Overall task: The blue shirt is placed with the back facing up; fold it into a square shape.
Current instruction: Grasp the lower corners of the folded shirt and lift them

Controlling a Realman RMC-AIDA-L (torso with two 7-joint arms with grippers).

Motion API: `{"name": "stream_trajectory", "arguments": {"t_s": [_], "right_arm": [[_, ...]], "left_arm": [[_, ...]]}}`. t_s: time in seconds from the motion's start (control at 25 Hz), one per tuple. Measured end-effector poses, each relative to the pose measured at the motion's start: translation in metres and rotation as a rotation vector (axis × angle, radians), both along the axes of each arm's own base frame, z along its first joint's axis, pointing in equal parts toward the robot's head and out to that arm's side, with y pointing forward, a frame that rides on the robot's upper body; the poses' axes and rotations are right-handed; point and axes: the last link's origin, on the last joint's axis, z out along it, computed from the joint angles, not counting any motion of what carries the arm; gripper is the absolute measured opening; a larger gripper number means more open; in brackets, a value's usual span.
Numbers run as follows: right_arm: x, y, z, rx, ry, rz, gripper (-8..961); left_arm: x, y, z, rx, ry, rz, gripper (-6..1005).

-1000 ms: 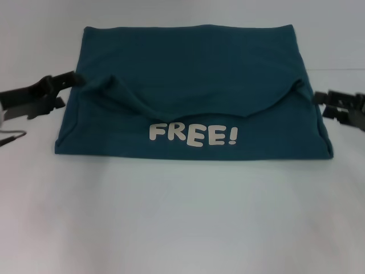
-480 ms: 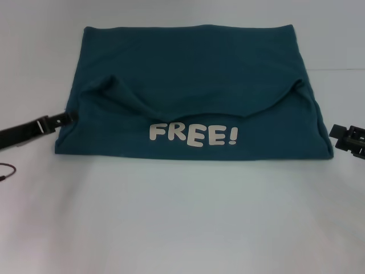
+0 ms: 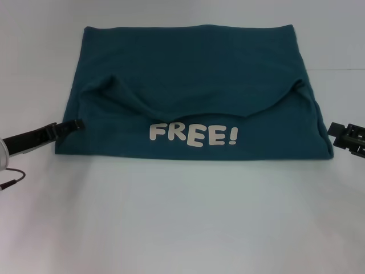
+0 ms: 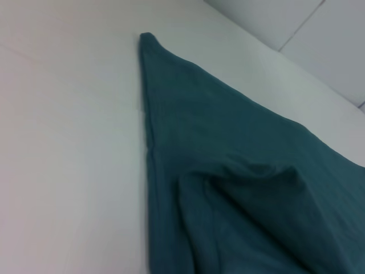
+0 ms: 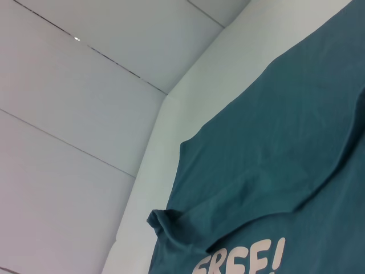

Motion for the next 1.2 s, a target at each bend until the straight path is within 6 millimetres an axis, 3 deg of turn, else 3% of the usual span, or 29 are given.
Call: {"name": "stream_trajectory", "arguments": {"t_s": [1.2], "right_arm": [[0.008, -0.004, -0.001, 0.011, 0.0, -0.034, 623]], "left_arm": [[0.008, 0.008, -0.023, -0.076, 0.072, 0.003, 788]]}}
